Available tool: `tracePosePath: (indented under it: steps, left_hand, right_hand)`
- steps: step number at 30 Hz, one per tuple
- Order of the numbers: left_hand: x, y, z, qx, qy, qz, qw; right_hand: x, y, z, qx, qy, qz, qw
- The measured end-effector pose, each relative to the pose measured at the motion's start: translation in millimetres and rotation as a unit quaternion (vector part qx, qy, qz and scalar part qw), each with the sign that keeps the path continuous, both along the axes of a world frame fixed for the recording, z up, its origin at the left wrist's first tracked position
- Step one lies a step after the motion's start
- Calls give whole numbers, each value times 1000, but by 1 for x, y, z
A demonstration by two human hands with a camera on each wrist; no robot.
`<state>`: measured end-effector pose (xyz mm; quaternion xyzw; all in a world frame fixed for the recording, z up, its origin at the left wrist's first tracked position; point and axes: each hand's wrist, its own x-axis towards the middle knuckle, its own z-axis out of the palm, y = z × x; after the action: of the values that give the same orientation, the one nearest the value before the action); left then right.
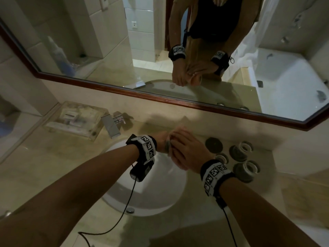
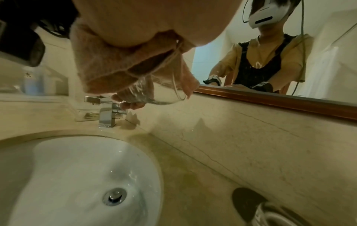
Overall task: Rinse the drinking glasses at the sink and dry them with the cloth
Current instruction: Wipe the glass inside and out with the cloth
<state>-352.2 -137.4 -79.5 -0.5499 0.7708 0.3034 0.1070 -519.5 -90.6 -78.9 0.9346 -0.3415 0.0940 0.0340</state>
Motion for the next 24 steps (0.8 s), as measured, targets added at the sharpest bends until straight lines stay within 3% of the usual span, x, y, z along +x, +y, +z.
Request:
tracePosePath:
  steps: [4,6,8,11,12,13,15,17,18,19,20,21,22,24]
  left_hand:
    - [-11,10,15,-35,35,-17,999]
    - [-14,14,20,-63,37,-23,997]
    - [-14,16,20,-86,42,-5,995]
    - [-12,21,19,-196,-42,-43,979]
    - [-11,23,18,-245,-51,-68,966]
    - [-10,24,19,-284,-45,-89,954]
    - [-8,22,19,-333,-21,-130,934]
    - [-7,19,22,-364,-19,-161,917]
    - [-7,19,22,-374,-21,-173,911]
    - [-7,20,22,-375,-21,-175,910]
    - [-7,21,20,-383,-16,-177,906]
    - [-6,23,17,-391,-6,-174,904]
    - [-5,24,14,-401,7,-170,900]
    - [-5,25,9,-427,34,-164,888]
  right_hand:
    - [4,-6,9,6,-21,-82,996]
    - [13,-7,18,8,-75,-129,989]
    - [16,-10,28,79,-133,-200,967]
    - [14,-26,33,245,-109,-260,928]
    - [11,-31,32,346,-143,-279,884]
    - [7,-33,34,459,-230,-306,802]
    - [-5,-31,33,604,-418,-336,589]
    - [-16,-25,27,632,-472,-364,496]
    - [-5,-18,30,623,-476,-385,486]
    - [11,-13,28,582,-465,-424,514]
    - [29,-18,29,480,-400,-507,594]
    - [47,-22,32,468,-363,-473,652]
    - [74,-22,29,456,-403,-453,652]
    - [117,-22,23,354,-383,-499,692]
